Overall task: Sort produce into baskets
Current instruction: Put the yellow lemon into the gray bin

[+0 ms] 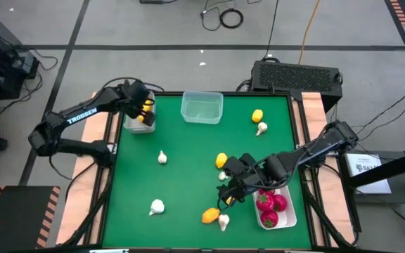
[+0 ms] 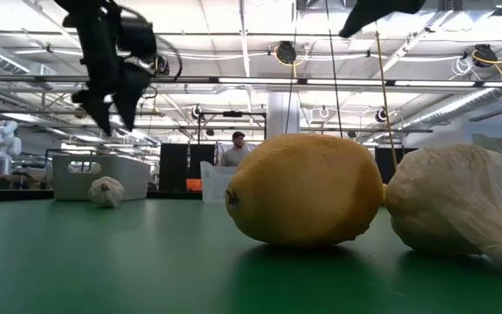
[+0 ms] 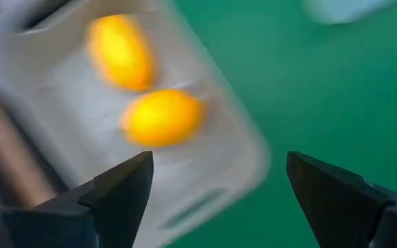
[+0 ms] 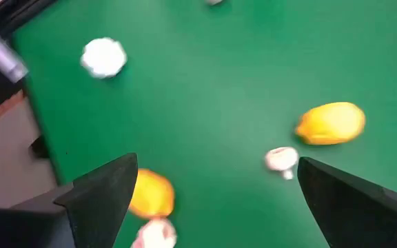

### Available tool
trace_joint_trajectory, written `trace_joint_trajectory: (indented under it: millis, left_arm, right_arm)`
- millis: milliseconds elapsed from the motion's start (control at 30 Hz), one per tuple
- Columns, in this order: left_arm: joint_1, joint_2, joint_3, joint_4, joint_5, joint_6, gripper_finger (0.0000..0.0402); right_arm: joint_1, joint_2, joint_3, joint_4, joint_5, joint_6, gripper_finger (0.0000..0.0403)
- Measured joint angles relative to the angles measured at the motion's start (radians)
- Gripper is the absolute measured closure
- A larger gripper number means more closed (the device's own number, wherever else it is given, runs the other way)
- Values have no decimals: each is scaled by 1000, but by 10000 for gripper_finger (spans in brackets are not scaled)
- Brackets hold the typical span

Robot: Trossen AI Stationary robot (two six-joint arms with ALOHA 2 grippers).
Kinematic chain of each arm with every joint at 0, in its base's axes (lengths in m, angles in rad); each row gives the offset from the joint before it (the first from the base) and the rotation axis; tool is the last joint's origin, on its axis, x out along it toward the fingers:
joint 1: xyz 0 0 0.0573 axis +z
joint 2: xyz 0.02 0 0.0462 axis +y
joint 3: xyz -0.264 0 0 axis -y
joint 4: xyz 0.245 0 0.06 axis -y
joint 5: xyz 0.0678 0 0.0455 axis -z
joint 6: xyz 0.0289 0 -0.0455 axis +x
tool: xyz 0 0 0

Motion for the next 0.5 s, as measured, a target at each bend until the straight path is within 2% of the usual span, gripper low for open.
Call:
trace_joint_trajectory:
  millis: [67,133,200,333,433,500]
  left_arm:
    - [-42,-21,0,40,77,-12,63]
    - [-101,-36,0,92,102,-54,63]
    - [-175,-42,0,155,104,-98,63]
    - [-333,-36,0,304,103,-161,63]
    - [-445,-14,0,420,92,-212,63]
    - [-512,-1,0,490,60,-243,63]
  right_arm:
    - [-2,-3,0,-43,80,52,14]
    - [-9,-11,0,-104,134,101,14]
    - [-27,-24,0,-197,149,176,14]
    - [-91,-46,0,-461,151,430,14]
    - [-165,-63,0,-607,147,457,14]
    - [-244,-76,-1,-652,125,400,14]
